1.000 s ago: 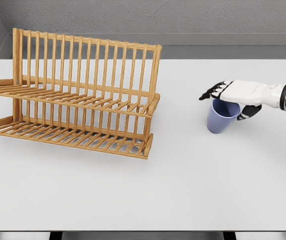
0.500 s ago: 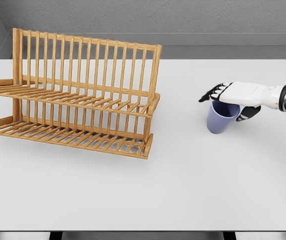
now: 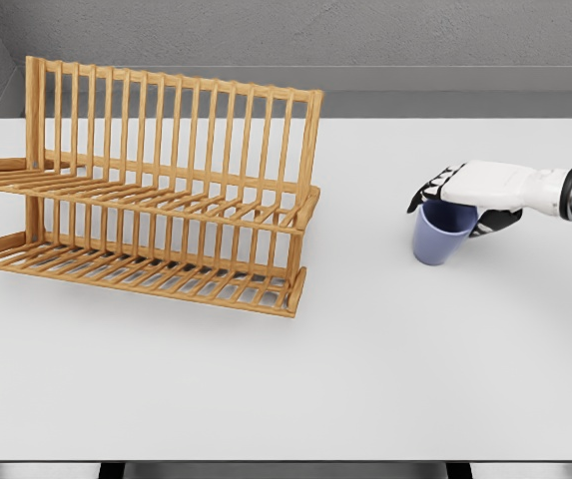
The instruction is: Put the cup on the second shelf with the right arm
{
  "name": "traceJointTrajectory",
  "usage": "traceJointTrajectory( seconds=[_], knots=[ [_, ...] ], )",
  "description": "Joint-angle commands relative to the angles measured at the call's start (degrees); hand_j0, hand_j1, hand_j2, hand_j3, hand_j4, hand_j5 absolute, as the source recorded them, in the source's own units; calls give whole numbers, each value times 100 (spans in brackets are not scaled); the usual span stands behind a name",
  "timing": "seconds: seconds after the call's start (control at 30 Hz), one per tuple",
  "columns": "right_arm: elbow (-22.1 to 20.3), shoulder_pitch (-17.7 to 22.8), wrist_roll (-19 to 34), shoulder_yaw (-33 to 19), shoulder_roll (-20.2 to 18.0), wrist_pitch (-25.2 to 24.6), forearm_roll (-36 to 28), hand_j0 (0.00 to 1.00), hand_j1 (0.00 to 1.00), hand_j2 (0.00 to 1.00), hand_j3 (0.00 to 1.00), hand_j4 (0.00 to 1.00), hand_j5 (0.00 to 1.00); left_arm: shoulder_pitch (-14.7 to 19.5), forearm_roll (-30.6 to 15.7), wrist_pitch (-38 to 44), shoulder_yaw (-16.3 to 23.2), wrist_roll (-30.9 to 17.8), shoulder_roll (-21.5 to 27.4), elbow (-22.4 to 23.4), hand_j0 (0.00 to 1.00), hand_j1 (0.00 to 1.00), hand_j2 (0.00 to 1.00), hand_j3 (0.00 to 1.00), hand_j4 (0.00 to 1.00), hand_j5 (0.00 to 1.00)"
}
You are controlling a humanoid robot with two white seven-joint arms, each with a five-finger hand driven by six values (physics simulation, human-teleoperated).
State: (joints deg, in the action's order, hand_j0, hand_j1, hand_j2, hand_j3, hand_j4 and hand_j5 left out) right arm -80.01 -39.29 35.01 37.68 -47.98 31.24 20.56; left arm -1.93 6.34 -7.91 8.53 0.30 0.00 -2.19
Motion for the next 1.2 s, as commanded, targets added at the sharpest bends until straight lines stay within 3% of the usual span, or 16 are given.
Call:
traceJointTrajectory(
  seconds=[0.0, 0.07, 1.17],
  knots=[
    [-5, 0, -1, -15, -9, -13, -34, 77, 77, 77, 77, 77, 77, 0, -1, 0, -1, -3, 0, 0, 100, 100, 100, 100, 100, 100],
    [-5, 0, -1, -24, -9, 5, -34, 74, 74, 74, 74, 74, 74, 0, -10, 0, -1, -4, 0, 0, 100, 100, 100, 100, 100, 100],
    [-454, -255, -1, -718, -9, -21, -61, 72, 72, 72, 72, 72, 72, 0, -1, 0, -1, -4, 0, 0, 100, 100, 100, 100, 100, 100]
  ],
)
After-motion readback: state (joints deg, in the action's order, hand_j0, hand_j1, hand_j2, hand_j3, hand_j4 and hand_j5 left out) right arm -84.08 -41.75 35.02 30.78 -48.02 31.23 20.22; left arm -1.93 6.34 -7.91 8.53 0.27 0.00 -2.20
